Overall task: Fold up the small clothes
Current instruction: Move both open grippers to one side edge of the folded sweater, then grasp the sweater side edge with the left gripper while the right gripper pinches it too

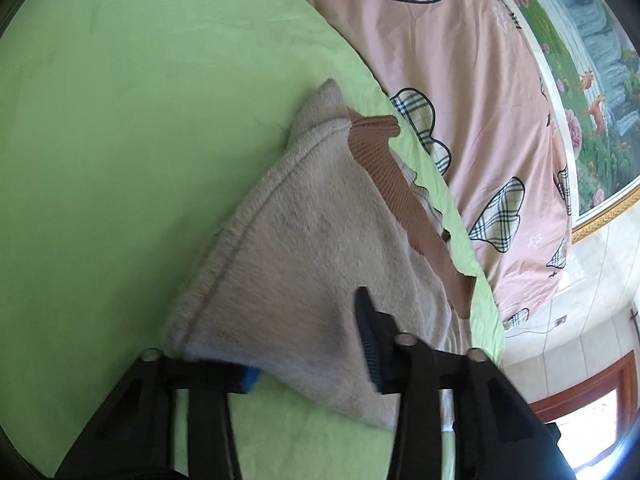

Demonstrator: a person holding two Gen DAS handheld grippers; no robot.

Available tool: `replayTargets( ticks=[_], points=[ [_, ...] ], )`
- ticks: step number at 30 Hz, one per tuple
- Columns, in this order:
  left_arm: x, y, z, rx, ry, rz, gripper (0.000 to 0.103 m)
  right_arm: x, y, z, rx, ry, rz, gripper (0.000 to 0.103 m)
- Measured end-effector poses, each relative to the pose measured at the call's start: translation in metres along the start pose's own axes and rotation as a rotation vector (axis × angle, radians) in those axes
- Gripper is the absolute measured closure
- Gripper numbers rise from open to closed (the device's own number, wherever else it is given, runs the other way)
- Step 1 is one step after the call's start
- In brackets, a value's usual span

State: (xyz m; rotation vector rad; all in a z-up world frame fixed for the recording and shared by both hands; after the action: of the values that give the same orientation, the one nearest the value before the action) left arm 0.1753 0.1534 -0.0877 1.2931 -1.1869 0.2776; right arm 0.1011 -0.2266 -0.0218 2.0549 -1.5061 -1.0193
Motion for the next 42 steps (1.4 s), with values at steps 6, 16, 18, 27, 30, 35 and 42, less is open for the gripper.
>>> replayTargets(
  ticks=[6,16,18,27,30,35,42],
  points=[
    [0.031,0.008,0.005,0.05,-0.153,0.011,0.093,0.019,-0.003,-0.014,0.024,-0.031,-0.005,0.047],
    [0.134,-0.024,0.095,0.003,-0.62,0.033,0.096,0.053,-0.017,-0.053,0.013,-0.047,-0.089,0.047],
    [0.141,-0.039,0.117,-0.029,-0.673,0.037,0.097,0.057,-0.022,-0.062,0.005,-0.038,-0.079,0.047],
    [0.129,-0.08,0.16,-0.145,-0.747,-0.006,0.097,0.043,-0.082,-0.093,-0.09,-0.045,-0.318,0.037],
    [0.126,-0.077,0.158,-0.154,-0.743,-0.002,0.097,0.023,-0.115,-0.101,-0.138,-0.029,-0.411,0.036],
    [0.127,-0.078,0.158,-0.158,-0.764,-0.021,0.097,-0.007,-0.162,-0.124,-0.161,-0.009,-0.488,0.043],
    [0.154,-0.058,0.168,-0.158,-0.797,0.04,0.097,-0.016,-0.143,-0.151,-0.098,0.065,-0.445,0.083]
  ],
)
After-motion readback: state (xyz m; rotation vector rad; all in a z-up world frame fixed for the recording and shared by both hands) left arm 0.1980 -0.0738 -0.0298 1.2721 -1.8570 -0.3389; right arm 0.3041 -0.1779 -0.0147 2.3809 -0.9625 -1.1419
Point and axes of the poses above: each gripper's, at about its wrist camera, not at the fingertips, and y roughly against the way its jaws point, x to its right, z to its underside, the point moved 2 cm from there along -y, roughly the way its jaws point, and after that the axes turned 14 degrees about y, right-handed, at the moved point
